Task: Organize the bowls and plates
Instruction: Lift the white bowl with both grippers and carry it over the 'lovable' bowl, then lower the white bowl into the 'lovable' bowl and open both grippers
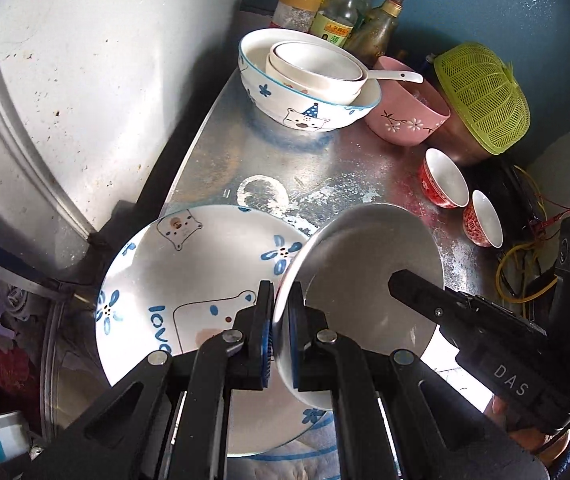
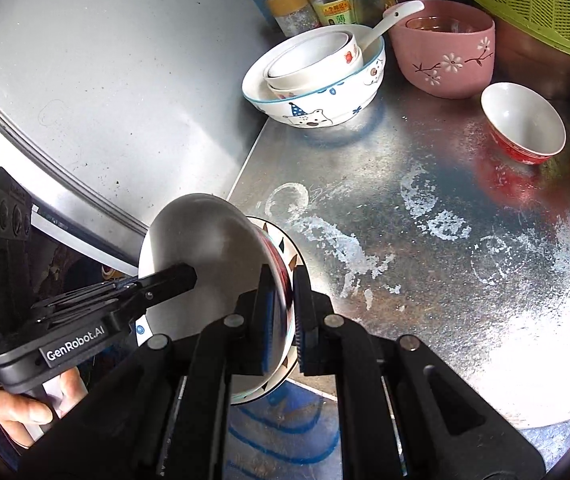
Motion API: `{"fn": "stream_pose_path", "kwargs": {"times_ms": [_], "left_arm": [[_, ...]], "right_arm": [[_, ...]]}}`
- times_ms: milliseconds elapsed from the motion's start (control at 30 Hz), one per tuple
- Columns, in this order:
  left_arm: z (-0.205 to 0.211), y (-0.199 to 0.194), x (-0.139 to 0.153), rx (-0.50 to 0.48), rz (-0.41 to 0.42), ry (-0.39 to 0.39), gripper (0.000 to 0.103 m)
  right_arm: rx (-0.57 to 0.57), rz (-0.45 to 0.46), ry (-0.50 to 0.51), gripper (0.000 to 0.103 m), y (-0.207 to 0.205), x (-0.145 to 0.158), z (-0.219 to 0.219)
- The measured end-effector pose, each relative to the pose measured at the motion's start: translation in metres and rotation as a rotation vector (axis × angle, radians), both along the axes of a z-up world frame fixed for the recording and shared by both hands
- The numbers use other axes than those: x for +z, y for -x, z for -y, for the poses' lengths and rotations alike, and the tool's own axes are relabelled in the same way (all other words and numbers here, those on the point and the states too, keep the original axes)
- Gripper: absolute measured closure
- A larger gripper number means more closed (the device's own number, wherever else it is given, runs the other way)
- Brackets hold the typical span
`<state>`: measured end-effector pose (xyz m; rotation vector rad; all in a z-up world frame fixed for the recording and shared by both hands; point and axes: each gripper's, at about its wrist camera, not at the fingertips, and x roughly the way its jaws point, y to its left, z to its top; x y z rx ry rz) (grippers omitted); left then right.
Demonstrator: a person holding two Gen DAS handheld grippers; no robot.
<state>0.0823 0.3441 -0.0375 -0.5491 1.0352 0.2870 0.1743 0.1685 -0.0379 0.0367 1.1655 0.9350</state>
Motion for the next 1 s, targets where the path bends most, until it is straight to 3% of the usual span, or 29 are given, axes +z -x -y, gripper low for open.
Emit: {"fn": "stream_pose_path", "kwargs": {"times_ms": [400, 1000], "left_arm": [[-0.028, 0.033, -0.023, 0.062, -0.063, 0.017, 0.098], [-0.036, 0.038, -0.035, 0.061, -0.089, 0.031, 0.098]], "right_arm": [[0.117, -0.033, 0.054, 0.094, 0.03, -0.022, -0.044], [0.13, -0.045, 0.077, 0.094, 0.036, -0.034, -0.059]]}}
